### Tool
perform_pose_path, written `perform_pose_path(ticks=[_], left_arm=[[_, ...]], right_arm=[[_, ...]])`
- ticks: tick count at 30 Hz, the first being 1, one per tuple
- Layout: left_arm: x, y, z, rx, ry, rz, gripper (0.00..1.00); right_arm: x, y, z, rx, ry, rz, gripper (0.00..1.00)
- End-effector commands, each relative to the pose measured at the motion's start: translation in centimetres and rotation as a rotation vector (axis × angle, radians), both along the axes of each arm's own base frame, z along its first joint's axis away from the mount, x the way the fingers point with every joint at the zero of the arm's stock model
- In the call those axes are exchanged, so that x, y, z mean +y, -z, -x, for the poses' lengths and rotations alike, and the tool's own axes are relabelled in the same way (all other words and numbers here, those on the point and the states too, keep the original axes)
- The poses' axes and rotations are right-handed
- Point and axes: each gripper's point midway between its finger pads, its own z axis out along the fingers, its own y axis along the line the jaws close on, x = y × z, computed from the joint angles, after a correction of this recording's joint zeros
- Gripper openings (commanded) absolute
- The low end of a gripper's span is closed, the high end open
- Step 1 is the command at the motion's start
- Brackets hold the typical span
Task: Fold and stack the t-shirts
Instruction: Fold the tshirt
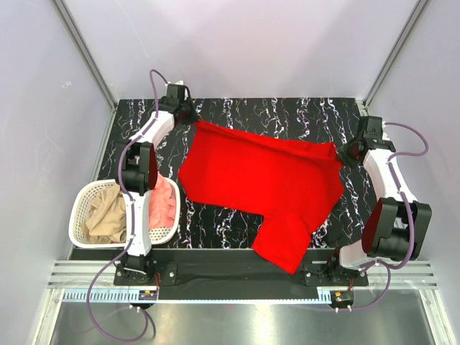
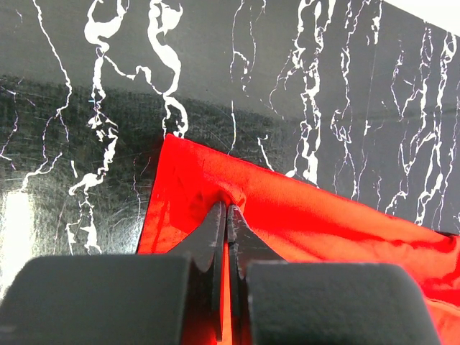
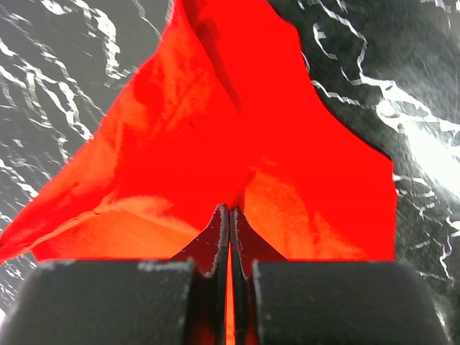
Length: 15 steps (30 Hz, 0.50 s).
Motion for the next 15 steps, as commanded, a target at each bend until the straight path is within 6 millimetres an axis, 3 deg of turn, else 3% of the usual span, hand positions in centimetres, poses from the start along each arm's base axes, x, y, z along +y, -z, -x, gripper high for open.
perform_pose_path(ticks=[1, 7, 9, 12, 14, 15], left_arm=[[0.6, -0.7, -0.1, -0.019, -0.013, -0.016, 0.0], [1.0, 0.4, 1.0, 0.045, -0.049, -0.011, 0.0], [1.5, 1.4, 2.0, 0.089, -0.089, -0.01, 0.13], [2.1, 1.0, 3.1, 0.098, -0.128, -0.011, 0.31], [2.2, -0.1, 3.6, 0.092, -0.154, 0.005, 0.54], [2.2, -0.2, 3.8, 0.096, -0.164, 0.013, 0.6]], right_arm=[[0.3, 0.4, 1.0, 0.021, 0.023, -0.024, 0.0], [1.2, 3.1, 3.1, 0.138, -0.003, -0.05, 0.0], [2.0, 4.0, 4.1, 0.171, -0.027, -0.076, 0.02], [3.8, 5.0, 6.3, 0.221, -0.081, -0.134, 0.12], [5.1, 5.7, 7.8, 0.249, -0.127, -0.16, 0.25], [5.2, 5.5, 8.3, 0.249, -0.131, -0.155, 0.37]])
